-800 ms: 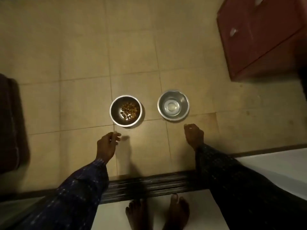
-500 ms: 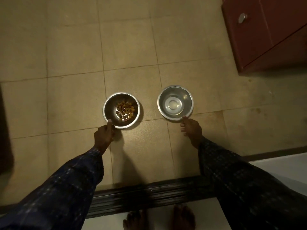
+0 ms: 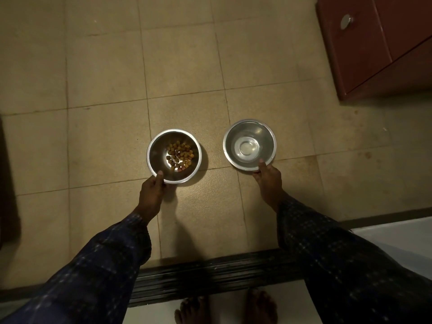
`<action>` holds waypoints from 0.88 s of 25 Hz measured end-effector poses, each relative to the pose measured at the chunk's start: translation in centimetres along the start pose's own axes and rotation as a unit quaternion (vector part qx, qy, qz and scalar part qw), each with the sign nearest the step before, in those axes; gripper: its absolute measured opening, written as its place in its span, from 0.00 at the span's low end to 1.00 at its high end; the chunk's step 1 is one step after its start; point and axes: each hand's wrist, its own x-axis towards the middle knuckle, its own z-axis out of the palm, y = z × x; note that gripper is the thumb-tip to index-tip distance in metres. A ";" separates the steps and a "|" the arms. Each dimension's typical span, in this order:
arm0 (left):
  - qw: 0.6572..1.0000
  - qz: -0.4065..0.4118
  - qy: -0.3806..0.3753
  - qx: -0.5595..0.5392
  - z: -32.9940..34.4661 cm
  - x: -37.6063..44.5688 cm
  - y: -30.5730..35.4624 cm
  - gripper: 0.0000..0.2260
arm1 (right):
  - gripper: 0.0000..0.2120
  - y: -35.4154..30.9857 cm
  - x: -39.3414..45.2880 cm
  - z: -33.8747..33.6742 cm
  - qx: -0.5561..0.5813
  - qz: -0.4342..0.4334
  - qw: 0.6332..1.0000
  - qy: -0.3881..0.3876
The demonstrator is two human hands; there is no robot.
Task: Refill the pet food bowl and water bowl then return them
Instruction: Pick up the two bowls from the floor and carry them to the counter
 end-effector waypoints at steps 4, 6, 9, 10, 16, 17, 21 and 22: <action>0.994 -0.002 0.005 -0.109 -1.7 -4.2 5.8 0.19 | 0.11 -4.8 -5.3 -1.1 0.014 -0.002 1.000 -0.018; 0.992 0.012 0.000 -0.126 -3.2 -7.2 10.9 0.16 | 0.09 -9.2 -9.2 -1.5 0.037 -0.001 0.999 -0.020; 0.991 0.024 0.005 -0.133 -7.4 -12.8 20.9 0.15 | 0.14 -18.6 -16.5 -1.8 0.064 -0.021 0.998 -0.019; 0.990 0.032 0.008 -0.135 -9.0 -14.8 24.5 0.15 | 0.15 -22.2 -19.2 -1.9 0.068 -0.034 0.997 -0.025; 0.989 0.071 0.036 -0.127 -18.3 -27.9 47.0 0.16 | 0.15 -44.4 -34.7 -4.2 0.022 -0.110 0.993 -0.047; 0.988 0.080 0.042 -0.127 -19.9 -30.4 50.7 0.16 | 0.14 -48.2 -37.4 -4.5 0.031 -0.118 0.991 -0.053; 0.979 0.117 0.059 -0.156 -25.4 -38.7 63.2 0.17 | 0.11 -61.7 -47.8 -5.7 0.071 -0.170 0.981 -0.067; 0.976 0.126 0.059 -0.168 -26.7 -41.0 66.0 0.17 | 0.12 -64.8 -50.5 -6.1 0.077 -0.181 0.978 -0.064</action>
